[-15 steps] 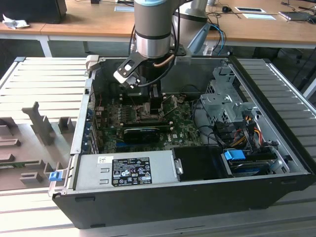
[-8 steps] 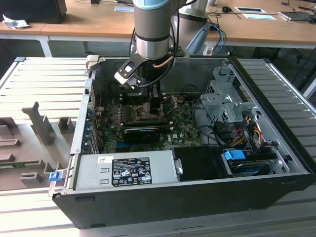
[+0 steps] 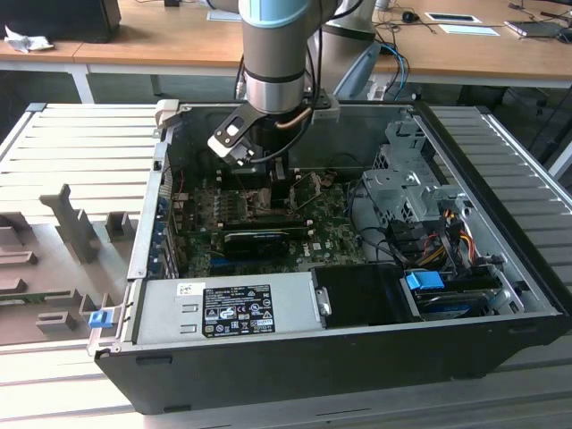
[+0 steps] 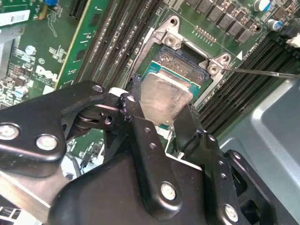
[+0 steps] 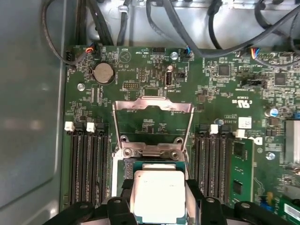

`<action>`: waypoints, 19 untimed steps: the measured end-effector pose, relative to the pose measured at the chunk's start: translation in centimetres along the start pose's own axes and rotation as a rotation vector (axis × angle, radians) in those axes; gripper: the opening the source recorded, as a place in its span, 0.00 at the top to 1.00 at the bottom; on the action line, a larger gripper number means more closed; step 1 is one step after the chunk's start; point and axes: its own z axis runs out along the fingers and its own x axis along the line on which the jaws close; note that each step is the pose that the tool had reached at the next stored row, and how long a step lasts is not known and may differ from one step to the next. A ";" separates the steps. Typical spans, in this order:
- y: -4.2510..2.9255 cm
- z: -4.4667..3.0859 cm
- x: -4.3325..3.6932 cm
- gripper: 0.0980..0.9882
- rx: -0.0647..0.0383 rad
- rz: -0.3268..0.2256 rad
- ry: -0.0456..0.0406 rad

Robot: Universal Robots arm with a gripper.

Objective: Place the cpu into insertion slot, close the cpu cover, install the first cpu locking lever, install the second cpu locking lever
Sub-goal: 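Place the cpu into insertion slot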

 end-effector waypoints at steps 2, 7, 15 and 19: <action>-0.30 0.23 0.27 0.52 0.000 0.001 -0.0001; -0.53 0.56 0.40 0.52 0.000 0.012 -0.0006; -0.57 1.54 0.73 0.52 0.001 0.012 -0.0009; -0.57 1.75 0.74 0.52 0.001 0.013 -0.0008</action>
